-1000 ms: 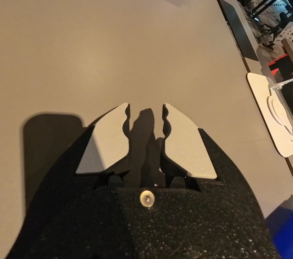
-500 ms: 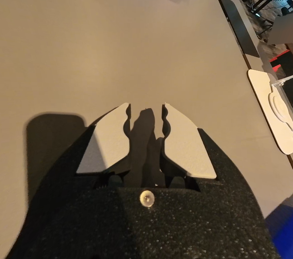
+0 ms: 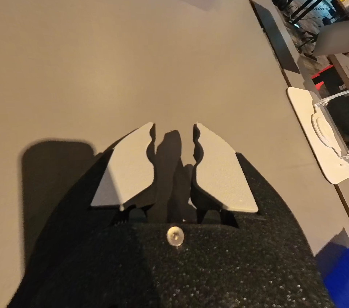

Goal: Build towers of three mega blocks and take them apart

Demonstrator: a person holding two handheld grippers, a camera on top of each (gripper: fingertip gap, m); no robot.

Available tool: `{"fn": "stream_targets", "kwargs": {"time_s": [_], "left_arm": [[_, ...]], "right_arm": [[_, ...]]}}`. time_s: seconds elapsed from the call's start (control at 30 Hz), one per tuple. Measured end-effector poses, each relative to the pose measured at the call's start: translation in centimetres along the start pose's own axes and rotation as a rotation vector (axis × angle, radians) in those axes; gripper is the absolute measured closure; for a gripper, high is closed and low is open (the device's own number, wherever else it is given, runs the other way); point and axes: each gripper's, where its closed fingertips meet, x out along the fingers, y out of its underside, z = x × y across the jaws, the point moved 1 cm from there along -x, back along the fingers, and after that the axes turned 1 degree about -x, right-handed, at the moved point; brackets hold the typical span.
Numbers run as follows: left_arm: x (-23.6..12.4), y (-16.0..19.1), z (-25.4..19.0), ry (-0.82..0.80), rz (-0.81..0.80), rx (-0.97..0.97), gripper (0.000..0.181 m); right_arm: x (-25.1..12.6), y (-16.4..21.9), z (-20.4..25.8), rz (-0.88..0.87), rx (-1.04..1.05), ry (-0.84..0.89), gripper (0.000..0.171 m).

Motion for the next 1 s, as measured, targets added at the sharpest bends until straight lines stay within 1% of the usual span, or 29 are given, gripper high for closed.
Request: {"fn": "stream_targets", "kwargs": {"time_s": [0.03, 0.1, 0.17, 0.2, 0.23, 0.3, 0.37, 0.43, 0.5, 0.6, 0.67, 0.73, 0.8, 0.83, 0.9, 1.0], "left_arm": [[-2.5, -2.4, -1.3, 0.027, -0.156, 0.005, 0.143], [-8.4, -6.3, -6.7, 0.148, -0.412, 0.101, 0.143], [-13.9, -8.6, -14.4, 0.269, -0.596, 0.278, 0.143], [-16.3, -9.0, -18.9, 0.345, -0.675, 0.362, 0.143], [-18.5, -8.9, -23.9, 0.434, -0.754, 0.43, 0.143], [-21.7, -6.7, -33.6, 0.614, -0.864, 0.527, 0.143], [-21.9, -3.8, -40.4, 0.626, -0.895, 0.518, 0.143], [-22.5, -1.0, -45.1, 0.64, -0.875, 0.586, 0.143], [-24.2, 0.2, -47.3, 0.642, -0.949, 0.639, 0.143], [-23.3, 2.4, -49.2, 0.585, -0.952, 0.8, 0.143], [-23.3, 2.9, -49.5, 0.579, -1.002, 0.873, 0.143], [-23.3, 3.4, -49.8, 0.593, -1.005, 0.897, 0.143], [-23.5, 3.6, -49.9, 0.607, -1.011, 0.905, 0.143], [-23.7, 3.6, -49.8, 0.614, -1.017, 0.908, 0.143], [-24.0, 3.8, -49.8, 0.667, -1.016, 0.901, 0.143], [-25.4, 3.8, -49.8, 0.853, -1.026, 0.8, 0.144]], "right_arm": [[0.0, -0.2, -0.2, -0.015, 0.012, 0.007, 0.133], [-0.2, -0.8, -0.8, -0.061, 0.059, 0.023, 0.133], [-0.6, -2.0, -1.5, -0.148, 0.144, 0.031, 0.132], [-0.9, -2.7, -1.8, -0.201, 0.201, 0.022, 0.131], [-1.2, -3.4, -2.0, -0.252, 0.257, 0.007, 0.129], [-2.2, -4.6, -2.4, -0.358, 0.367, -0.026, 0.125], [-3.2, -5.4, -2.9, -0.46, 0.501, -0.071, 0.121], [-3.7, -5.5, -3.7, -0.52, 0.635, -0.097, 0.115], [-4.1, -5.5, -4.5, -0.565, 0.721, -0.113, 0.108], [-4.6, -5.6, -5.3, -0.632, 0.82, -0.139, 0.106], [-4.7, -5.5, -5.6, -0.646, 0.849, -0.14, 0.106], [-4.6, -5.4, -5.6, -0.635, 0.846, -0.13, 0.113], [-4.7, -5.2, -6.0, -0.642, 0.85, -0.103, 0.129], [-4.8, -5.1, -6.0, -0.641, 0.863, -0.117, 0.13], [-4.9, -5.1, -5.9, -0.635, 0.902, -0.172, 0.131], [-5.8, -5.7, -6.0, -0.714, 0.993, -0.286, 0.13]]}}
